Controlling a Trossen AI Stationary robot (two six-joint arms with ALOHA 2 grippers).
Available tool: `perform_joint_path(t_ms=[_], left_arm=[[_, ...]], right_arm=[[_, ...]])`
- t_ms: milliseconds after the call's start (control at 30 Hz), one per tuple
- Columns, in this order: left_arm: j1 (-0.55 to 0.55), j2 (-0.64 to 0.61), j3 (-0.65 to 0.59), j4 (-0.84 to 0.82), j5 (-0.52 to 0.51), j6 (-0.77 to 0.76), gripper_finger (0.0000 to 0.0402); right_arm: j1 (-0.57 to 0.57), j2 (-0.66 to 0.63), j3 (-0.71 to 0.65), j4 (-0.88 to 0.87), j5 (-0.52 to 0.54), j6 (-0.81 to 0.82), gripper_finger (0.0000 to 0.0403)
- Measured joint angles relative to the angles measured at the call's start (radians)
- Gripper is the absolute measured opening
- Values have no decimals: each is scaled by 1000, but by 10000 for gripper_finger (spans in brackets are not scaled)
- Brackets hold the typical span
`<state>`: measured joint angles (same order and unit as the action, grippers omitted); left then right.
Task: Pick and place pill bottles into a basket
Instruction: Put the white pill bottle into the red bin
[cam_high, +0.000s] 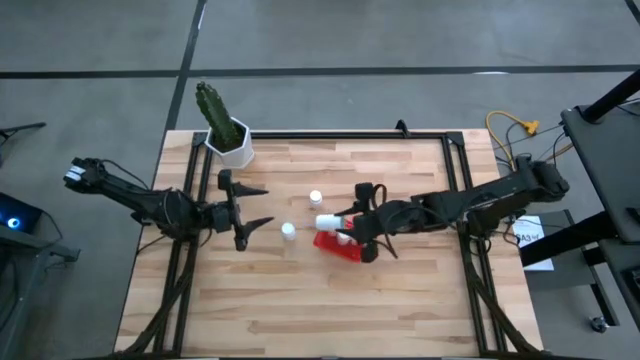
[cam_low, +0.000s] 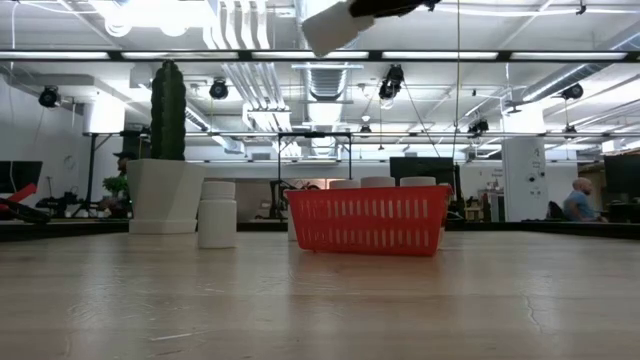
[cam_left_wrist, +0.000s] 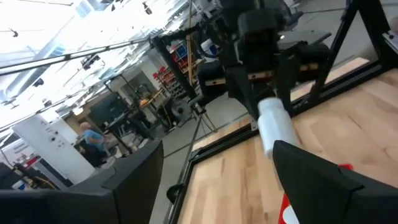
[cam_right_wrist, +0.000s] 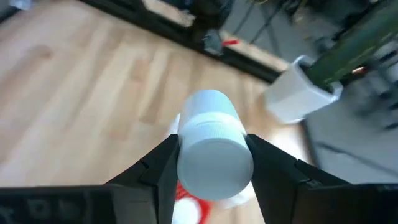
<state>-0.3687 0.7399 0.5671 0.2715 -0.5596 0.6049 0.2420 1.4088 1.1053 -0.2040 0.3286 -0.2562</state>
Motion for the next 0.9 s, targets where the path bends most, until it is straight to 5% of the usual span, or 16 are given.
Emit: perform_joint_path(t_ms=[200, 900], left_arm=[[0, 27, 5, 3, -4, -2, 283], [1, 40, 1, -21, -51, -58, 283]], right_arm=[[1, -40, 12, -137, -115, 131, 150], [2, 31, 86, -446, -222, 340, 153]])
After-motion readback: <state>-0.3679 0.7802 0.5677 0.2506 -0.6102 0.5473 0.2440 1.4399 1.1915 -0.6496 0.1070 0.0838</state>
